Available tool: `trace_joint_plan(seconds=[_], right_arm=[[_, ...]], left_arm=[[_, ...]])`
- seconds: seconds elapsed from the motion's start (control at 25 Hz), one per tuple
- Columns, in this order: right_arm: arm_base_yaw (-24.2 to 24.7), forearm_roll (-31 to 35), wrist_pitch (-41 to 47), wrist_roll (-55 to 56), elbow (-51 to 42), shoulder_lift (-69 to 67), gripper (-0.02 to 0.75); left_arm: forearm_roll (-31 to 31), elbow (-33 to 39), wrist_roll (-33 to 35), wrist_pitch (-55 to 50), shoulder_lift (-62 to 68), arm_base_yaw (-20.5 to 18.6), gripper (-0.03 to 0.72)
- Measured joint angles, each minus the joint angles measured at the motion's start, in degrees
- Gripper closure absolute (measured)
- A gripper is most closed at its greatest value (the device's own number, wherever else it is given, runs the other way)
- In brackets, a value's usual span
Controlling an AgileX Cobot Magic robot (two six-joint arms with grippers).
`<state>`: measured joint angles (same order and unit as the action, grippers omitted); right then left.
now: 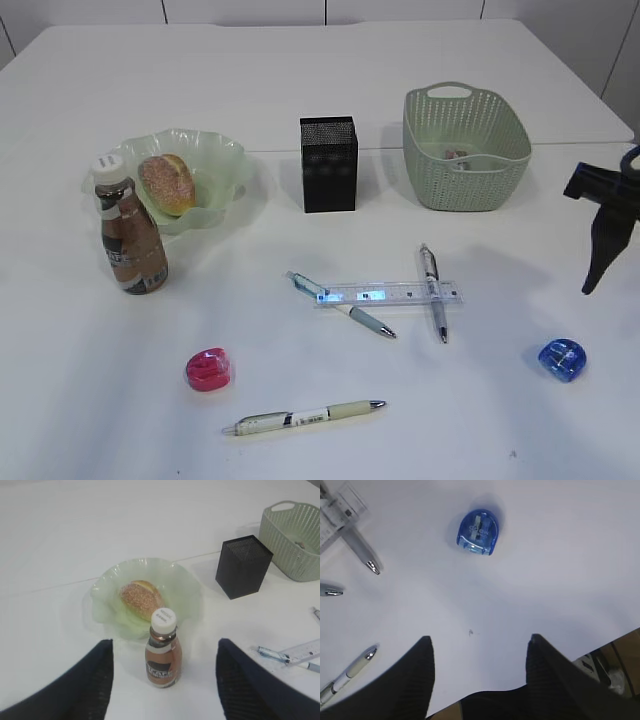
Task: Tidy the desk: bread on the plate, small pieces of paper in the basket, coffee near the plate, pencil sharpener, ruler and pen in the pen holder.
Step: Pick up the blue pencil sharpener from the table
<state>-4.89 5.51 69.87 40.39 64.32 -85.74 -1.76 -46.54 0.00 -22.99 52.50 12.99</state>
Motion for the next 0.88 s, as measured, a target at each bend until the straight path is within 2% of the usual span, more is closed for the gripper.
trace_joint_plan(seconds=[0.4,0.64,0.88], right_arm=[[0.0,0.44,-1.44,2.0,0.0,-3.69,0.276],[0.0,-0.41,-2.38,3.14,0.0,-8.69,0.186],[0.0,-0.5,-4.34,3.6,0.0,-13.61,0.164]], left_arm=[[0.0,0.0,0.0,-3.49,0.0,0.0,0.24],[0.13,0.0,0.0,-3.49,0.0,0.0,0.24],[0.83,0.0,0.0,-3.49,0.0,0.0,0.241]])
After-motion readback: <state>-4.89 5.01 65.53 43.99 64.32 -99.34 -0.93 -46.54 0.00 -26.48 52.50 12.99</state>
